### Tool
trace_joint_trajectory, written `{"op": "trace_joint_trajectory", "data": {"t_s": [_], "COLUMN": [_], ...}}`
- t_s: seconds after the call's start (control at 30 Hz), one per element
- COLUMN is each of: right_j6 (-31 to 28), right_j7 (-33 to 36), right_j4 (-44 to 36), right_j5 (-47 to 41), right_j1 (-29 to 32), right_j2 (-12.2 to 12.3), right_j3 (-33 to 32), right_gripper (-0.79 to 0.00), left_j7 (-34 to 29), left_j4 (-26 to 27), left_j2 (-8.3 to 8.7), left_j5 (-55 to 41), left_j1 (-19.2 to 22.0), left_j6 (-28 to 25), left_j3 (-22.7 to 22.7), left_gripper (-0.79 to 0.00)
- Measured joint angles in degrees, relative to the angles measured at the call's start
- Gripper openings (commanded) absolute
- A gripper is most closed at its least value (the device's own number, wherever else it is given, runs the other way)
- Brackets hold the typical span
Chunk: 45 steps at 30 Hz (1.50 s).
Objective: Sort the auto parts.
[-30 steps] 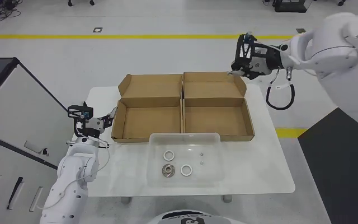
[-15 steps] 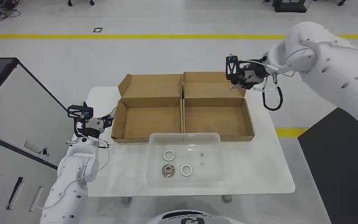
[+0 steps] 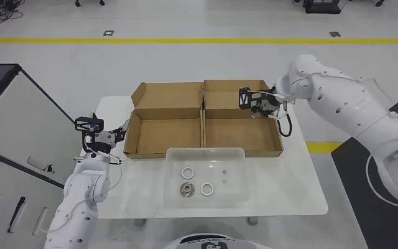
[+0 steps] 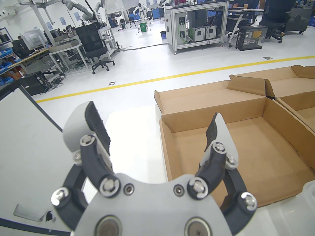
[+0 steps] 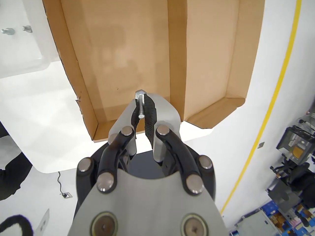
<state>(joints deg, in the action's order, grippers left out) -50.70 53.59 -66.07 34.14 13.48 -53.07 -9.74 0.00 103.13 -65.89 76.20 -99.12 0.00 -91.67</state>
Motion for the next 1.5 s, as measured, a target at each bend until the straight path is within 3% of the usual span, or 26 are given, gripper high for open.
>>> {"op": "trace_joint_trajectory", "data": {"t_s": [0.67, 1.3, 1.33, 1.37, 1.43, 1.47, 1.5], "right_j6": [-0.5, -0.6, -0.6, -0.5, -0.5, -0.4, -0.5], "right_j7": [-0.5, -0.6, -0.6, -0.5, -0.5, -0.5, -0.5], "right_j4": [11.0, 15.3, 15.4, 15.5, 15.7, 15.9, 16.0], "right_j5": [9.9, 11.9, 11.9, 11.9, 11.7, 11.5, 11.4], "right_j1": [7.0, 10.1, 10.1, 10.1, 10.0, 10.0, 9.9], "right_j2": [-7.0, -9.7, -9.8, -9.9, -10.1, -10.1, -10.2], "right_j3": [0.0, 0.0, 0.0, 0.0, 0.0, 0.0, 0.0], "right_gripper": [-0.785, -0.785, -0.671, -0.449, -0.354, -0.209, -0.172], "left_j7": [0.0, 0.0, 0.0, 0.0, 0.0, 0.0, 0.0], "left_j4": [0.0, 0.0, 0.0, 0.0, 0.0, 0.0, 0.0], "left_j2": [0.0, 0.0, 0.0, 0.0, 0.0, 0.0, 0.0], "left_j5": [0.0, 0.0, 0.0, 0.0, 0.0, 0.0, 0.0], "left_j1": [0.0, 0.0, 0.0, 0.0, 0.0, 0.0, 0.0], "left_j6": [0.0, 0.0, 0.0, 0.0, 0.0, 0.0, 0.0], "left_j3": [0.0, 0.0, 0.0, 0.0, 0.0, 0.0, 0.0], "left_gripper": [0.0, 0.0, 0.0, 0.0, 0.0, 0.0, 0.0]}}
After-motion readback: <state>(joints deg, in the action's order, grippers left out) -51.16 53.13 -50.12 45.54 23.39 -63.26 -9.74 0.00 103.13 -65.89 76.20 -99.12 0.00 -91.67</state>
